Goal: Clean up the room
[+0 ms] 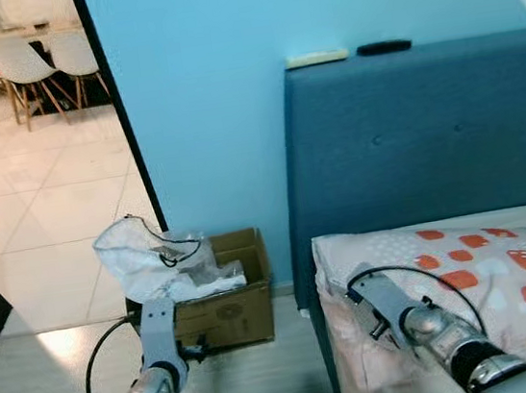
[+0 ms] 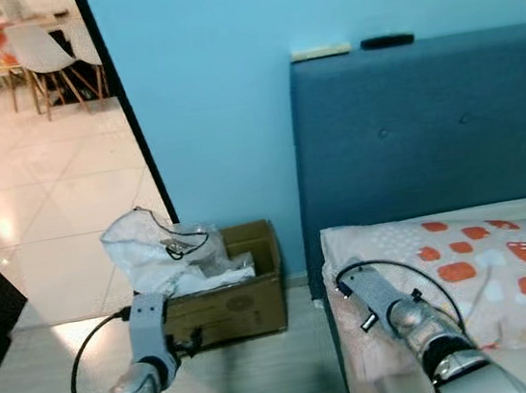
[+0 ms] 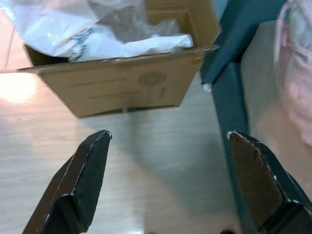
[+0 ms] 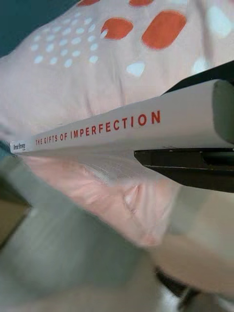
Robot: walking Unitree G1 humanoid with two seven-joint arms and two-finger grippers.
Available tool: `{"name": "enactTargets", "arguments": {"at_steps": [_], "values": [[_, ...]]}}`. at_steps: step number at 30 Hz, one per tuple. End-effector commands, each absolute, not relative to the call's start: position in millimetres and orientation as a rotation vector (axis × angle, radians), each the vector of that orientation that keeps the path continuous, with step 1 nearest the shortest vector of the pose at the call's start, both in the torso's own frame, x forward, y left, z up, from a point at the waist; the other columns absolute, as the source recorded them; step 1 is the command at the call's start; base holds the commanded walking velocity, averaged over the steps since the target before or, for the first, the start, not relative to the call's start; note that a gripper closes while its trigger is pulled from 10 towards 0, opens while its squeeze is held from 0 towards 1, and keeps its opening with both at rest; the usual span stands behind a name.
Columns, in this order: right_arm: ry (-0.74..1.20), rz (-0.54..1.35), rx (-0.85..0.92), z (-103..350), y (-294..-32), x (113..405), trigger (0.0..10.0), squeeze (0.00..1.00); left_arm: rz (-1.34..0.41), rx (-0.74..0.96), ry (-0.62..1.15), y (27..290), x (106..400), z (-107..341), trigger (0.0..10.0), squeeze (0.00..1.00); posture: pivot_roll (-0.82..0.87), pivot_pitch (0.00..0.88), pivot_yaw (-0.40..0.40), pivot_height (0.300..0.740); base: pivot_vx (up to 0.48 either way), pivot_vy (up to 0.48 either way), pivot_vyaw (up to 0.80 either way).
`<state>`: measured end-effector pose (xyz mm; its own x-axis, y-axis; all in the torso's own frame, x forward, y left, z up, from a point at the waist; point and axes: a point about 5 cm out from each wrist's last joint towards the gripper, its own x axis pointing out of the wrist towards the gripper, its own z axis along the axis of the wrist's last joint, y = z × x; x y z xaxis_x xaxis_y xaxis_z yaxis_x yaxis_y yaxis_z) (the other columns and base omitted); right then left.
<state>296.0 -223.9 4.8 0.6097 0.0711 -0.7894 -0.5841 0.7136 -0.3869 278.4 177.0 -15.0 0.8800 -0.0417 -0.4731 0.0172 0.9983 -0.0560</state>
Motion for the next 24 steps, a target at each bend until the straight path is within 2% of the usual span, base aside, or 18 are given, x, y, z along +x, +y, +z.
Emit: {"name": "enactTargets", "arguments": {"at_steps": [1,8,12,15,17,19,20,22,23,24], "values": [[1.029,0.452,-0.708,-11.8,-240.0,272.4,10.0,0.00,-0.019,-0.052,0.505,182.5,276.0,-16.6,10.0,0.00,-0.02,0.000,-0.038,0.740,0.000,0.000,0.00],[1.061,0.484,-0.684,-4.3,-252.9,271.8,10.0,0.00,-0.020,-0.057,0.505,183.0,275.5,-16.9,10.0,0.00,-0.02,0.000,-0.035,0.740,0.000,0.000,0.00],[1.039,0.581,-0.635,11.3,-258.1,272.2,10.0,0.00,-0.025,-0.057,0.506,183.1,275.3,-17.0,10.0,0.00,-0.03,0.000,-0.030,0.740,0.000,0.000,0.00],[1.071,0.697,-0.689,23.9,-265.8,259.9,10.0,0.00,-0.030,-0.058,0.507,182.8,275.1,-17.2,10.0,0.00,-0.04,0.000,-0.031,0.740,0.000,0.000,0.00],[1.071,0.697,-0.689,23.9,-265.8,259.9,10.0,0.00,-0.030,-0.058,0.507,182.8,275.1,-17.2,10.0,0.00,-0.04,0.000,-0.031,0.740,0.000,0.000,0.00],[1.096,0.712,-0.749,25.2,-271.4,255.7,10.0,0.00,-0.031,-0.059,0.507,182.6,275.0,-17.3,10.0,0.00,-0.04,0.000,-0.031,0.740,0.000,0.000,0.00],[1.110,0.693,-0.849,23.0,-278.6,255.6,10.0,0.00,-0.031,-0.061,0.508,182.4,274.9,-17.5,10.0,0.00,-0.04,0.000,-0.031,0.740,0.000,0.000,0.00],[1.110,0.693,-0.849,23.0,-278.6,255.6,10.0,0.00,-0.031,-0.061,0.508,182.4,274.9,-17.5,10.0,0.00,-0.04,0.000,-0.031,0.740,0.000,0.000,0.00],[1.105,0.683,-0.969,20.3,-282.8,256.3,10.0,0.00,-0.031,-0.062,0.509,182.1,274.9,-17.5,10.0,0.00,-0.04,0.000,-0.032,0.740,0.000,0.000,0.00],[1.105,0.683,-0.969,20.3,-282.8,256.3,10.0,0.00,-0.031,-0.062,0.509,182.1,274.9,-17.5,10.0,0.00,-0.04,0.000,-0.032,0.740,0.000,0.000,0.00]]}}
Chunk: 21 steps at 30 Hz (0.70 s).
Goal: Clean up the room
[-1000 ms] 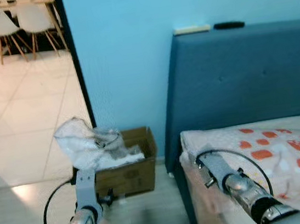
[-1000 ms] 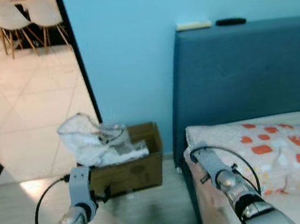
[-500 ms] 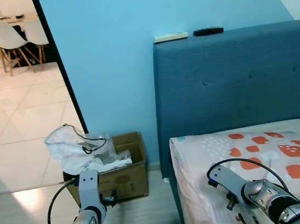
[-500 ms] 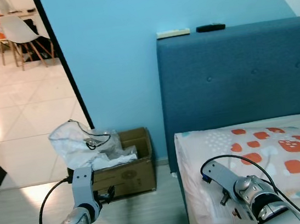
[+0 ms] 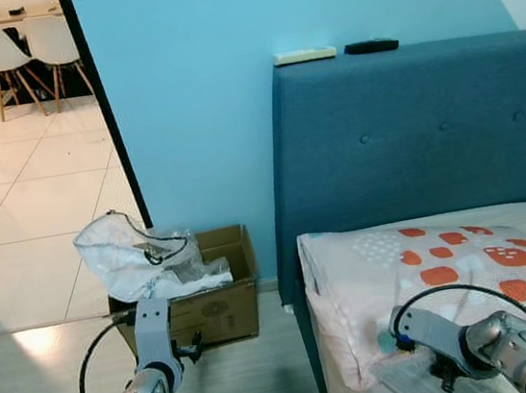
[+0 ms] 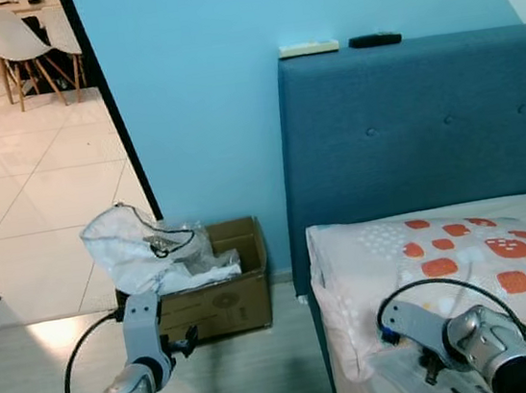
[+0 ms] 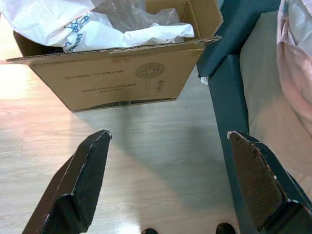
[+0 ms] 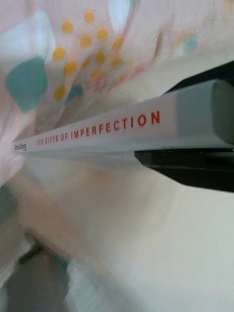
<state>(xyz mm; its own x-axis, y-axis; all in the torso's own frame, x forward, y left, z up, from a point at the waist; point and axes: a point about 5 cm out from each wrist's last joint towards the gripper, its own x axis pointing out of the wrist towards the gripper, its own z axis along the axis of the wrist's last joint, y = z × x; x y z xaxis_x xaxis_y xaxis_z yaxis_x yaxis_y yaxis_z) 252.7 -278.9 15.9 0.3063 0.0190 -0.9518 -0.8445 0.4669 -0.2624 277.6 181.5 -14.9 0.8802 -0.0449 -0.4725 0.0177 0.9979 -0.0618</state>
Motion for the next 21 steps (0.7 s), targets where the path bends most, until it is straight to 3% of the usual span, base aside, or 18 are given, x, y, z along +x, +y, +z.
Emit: {"name": "enactTargets", "arguments": {"at_steps": [1,2,4,7,9,15,21], "values": [[1.068,0.662,-1.077,17.5,-284.0,259.2,10.0,0.00,-0.032,-0.062,0.509,181.8,275.0,-17.5,10.0,0.00,-0.04,0.000,-0.033,0.740,0.000,0.000,0.00],[1.020,0.637,-1.184,14.5,-283.7,261.4,10.0,0.00,-0.032,-0.062,0.509,181.7,275.1,-17.5,10.0,0.00,-0.04,0.000,-0.033,0.740,0.000,0.000,0.00],[1.020,0.637,-1.184,14.5,-283.7,261.4,10.0,0.00,-0.032,-0.062,0.509,181.7,275.1,-17.5,10.0,0.00,-0.04,0.000,-0.033,0.740,0.000,0.000,0.00],[0.870,0.520,-1.383,12.4,-283.6,263.2,10.0,0.00,-0.027,-0.063,0.507,183.5,274.5,-17.5,10.0,0.00,-0.05,0.010,-0.034,0.740,0.000,0.000,0.00],[0.812,0.484,-1.417,15.1,-282.6,265.1,10.0,0.00,-0.014,-0.065,0.507,186.4,273.5,-17.9,10.0,0.00,-0.06,0.013,-0.032,0.740,0.000,0.000,0.00],[0.680,0.460,-1.419,12.3,-265.5,262.4,10.0,0.00,0.066,-0.083,0.536,203.3,263.4,-24.2,10.0,0.00,-0.07,0.016,-0.043,0.740,0.000,0.000,0.00],[0.685,0.551,-1.376,-12.0,-248.7,248.4,10.0,0.00,0.100,-0.078,0.561,212.3,253.6,-30.2,10.0,0.00,-0.05,0.015,-0.044,0.740,0.000,0.000,0.00]]}}
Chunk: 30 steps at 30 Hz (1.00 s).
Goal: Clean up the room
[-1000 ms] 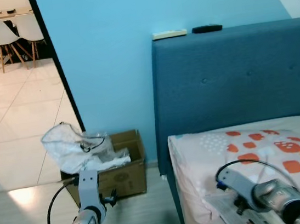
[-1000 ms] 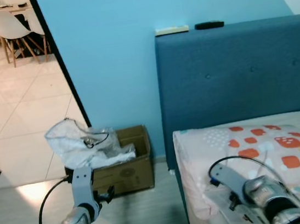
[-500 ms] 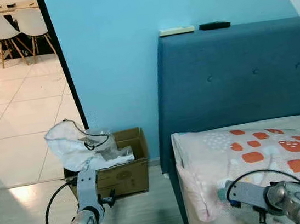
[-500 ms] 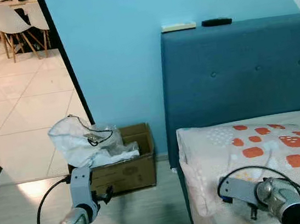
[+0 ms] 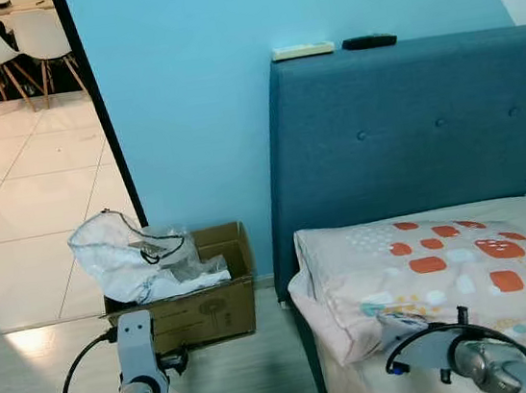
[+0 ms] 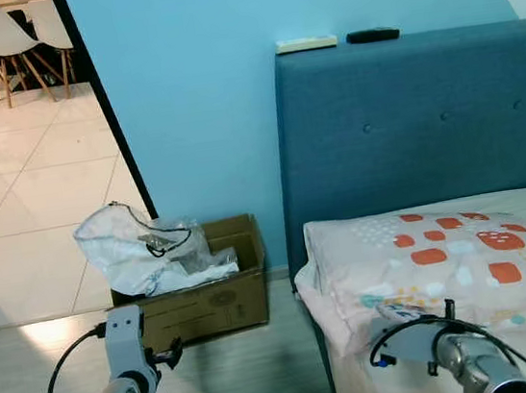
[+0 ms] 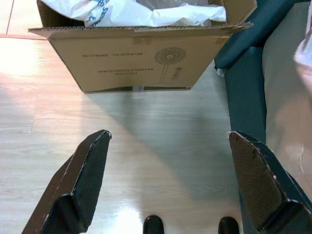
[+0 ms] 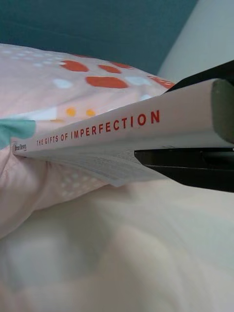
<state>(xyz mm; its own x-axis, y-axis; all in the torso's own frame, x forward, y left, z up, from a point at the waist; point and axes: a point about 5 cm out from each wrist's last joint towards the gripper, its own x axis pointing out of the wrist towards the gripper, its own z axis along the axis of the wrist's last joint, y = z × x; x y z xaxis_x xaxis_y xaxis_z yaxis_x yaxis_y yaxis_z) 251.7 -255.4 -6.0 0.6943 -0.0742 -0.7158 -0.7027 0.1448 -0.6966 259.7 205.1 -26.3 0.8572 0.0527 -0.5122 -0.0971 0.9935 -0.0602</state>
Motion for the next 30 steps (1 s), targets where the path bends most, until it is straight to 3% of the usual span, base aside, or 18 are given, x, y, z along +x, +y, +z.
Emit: {"name": "enactTargets", "arguments": {"at_steps": [1,4,13,30], "values": [[0.685,0.551,-1.376,-12.0,-248.7,248.4,10.0,0.00,0.100,-0.078,0.561,212.3,253.6,-30.2,10.0,0.00,-0.05,0.015,-0.044,0.740,0.000,0.000,0.00],[0.726,0.660,-1.418,-31.4,-241.3,234.7,10.0,0.00,0.114,-0.063,0.591,218.5,242.8,-36.8,10.0,0.00,-0.05,0.017,-0.042,0.740,0.000,0.000,0.00],[0.754,0.654,-1.509,-35.7,-242.8,237.8,10.0,0.00,0.118,-0.060,0.600,219.0,237.2,-40.2,10.0,0.00,-0.03,0.034,-0.050,0.740,0.000,0.000,0.00],[0.574,0.797,-1.834,-34.4,-227.8,250.8,10.0,0.00,0.138,-0.036,0.619,230.0,217.8,-48.4,10.0,0.00,0.02,0.100,-0.061,0.740,0.000,0.000,0.00]]}}
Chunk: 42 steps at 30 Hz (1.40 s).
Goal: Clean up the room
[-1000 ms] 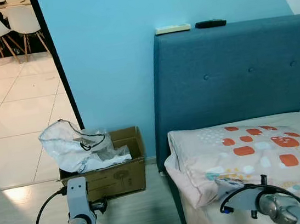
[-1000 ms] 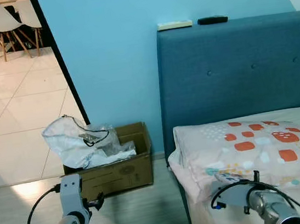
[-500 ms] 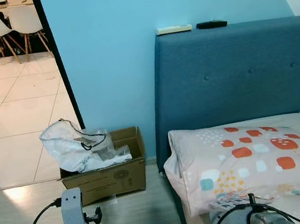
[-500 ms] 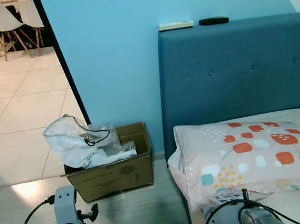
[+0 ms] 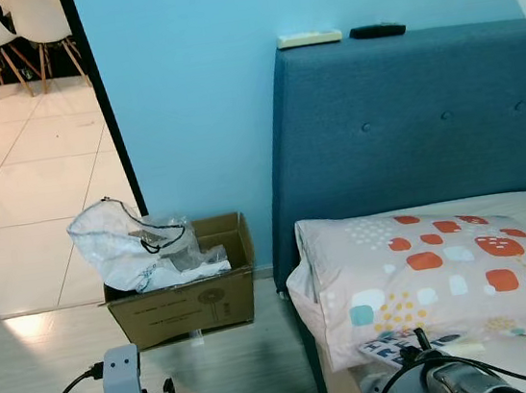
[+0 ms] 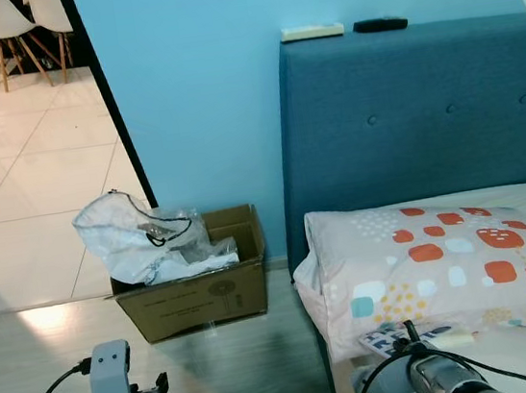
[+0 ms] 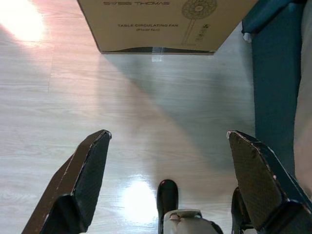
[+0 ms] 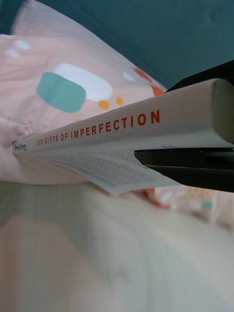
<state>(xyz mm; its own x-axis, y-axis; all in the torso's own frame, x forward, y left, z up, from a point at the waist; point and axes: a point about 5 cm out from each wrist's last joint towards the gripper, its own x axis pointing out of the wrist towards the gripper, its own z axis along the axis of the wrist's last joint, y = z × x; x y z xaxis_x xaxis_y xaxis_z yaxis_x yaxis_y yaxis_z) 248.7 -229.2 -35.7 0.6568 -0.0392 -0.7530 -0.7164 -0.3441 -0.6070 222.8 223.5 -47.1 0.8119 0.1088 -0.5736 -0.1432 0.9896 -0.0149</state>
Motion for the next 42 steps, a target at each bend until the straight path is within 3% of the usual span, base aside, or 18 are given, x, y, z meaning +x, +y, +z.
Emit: {"name": "enactTargets", "arguments": {"at_steps": [1,8,9,10,11,13,14,15,16,26,34,42], "values": [[0.577,0.803,-1.843,-34.7,-228.5,250.4,10.0,0.00,0.138,-0.035,0.620,230.1,217.5,-48.5,10.0,0.00,0.02,0.100,-0.061,0.740,0.000,0.000,0.00],[0.706,0.839,-1.823,-39.5,-240.5,240.5,10.0,0.00,0.136,-0.034,0.619,229.9,215.2,-49.6,10.0,0.00,0.03,0.111,-0.065,0.740,0.000,0.000,0.00],[0.750,0.854,-1.818,-41.4,-244.9,236.2,10.0,0.29,0.135,-0.033,0.622,229.4,213.6,-50.5,10.0,0.00,0.03,0.115,-0.063,0.740,0.000,0.000,0.00],[0.750,0.854,-1.818,-41.4,-244.9,236.2,10.0,0.29,0.135,-0.033,0.622,229.4,213.6,-50.5,10.0,0.00,0.03,0.115,-0.063,0.740,0.000,0.000,0.00],[0.788,0.872,-1.818,-43.3,-248.8,232.0,10.0,0.61,0.134,-0.033,0.626,228.7,212.2,-51.5,10.0,0.00,0.03,0.115,-0.064,0.740,0.000,0.000,0.00],[0.788,0.872,-1.818,-43.3,-248.8,232.0,10.0,0.61,0.134,-0.033,0.626,228.7,212.2,-51.5,10.0,0.00,0.03,0.115,-0.064,0.740,0.000,0.000,0.00],[0.823,0.893,-1.819,-45.3,-252.3,227.4,10.0,0.87,0.132,-0.034,0.629,227.8,211.3,-52.2,10.0,0.00,0.03,0.116,-0.064,0.740,0.000,0.000,0.00],[0.823,0.893,-1.819,-45.3,-252.3,227.4,10.0,0.87,0.132,-0.034,0.629,227.8,211.3,-52.2,10.0,0.00,0.03,0.116,-0.064,0.740,0.000,0.000,0.00],[0.859,0.920,-1.823,-47.5,-256.0,222.2,10.0,1.00,0.129,-0.034,0.631,227.0,210.9,-52.7,10.0,0.00,0.03,0.114,-0.062,0.740,0.000,0.000,0.00],[1.051,0.995,-1.774,-51.7,-267.7,207.9,10.0,1.00,0.123,-0.036,0.632,224.8,211.9,-52.8,10.0,0.00,0.02,0.109,-0.064,0.740,0.000,0.000,0.00],[1.355,1.138,-1.621,-55.2,-283.0,183.5,10.0,1.00,0.121,-0.043,0.626,221.3,213.5,-52.5,10.0,0.00,0.02,0.100,-0.066,0.740,0.000,0.000,0.00],[1.464,1.142,-1.496,-40.9,-292.3,194.2,10.0,0.98,0.121,-0.045,0.625,221.0,215.6,-51.5,10.0,0.00,0.01,0.090,-0.064,0.740,0.000,0.000,0.00]]}}
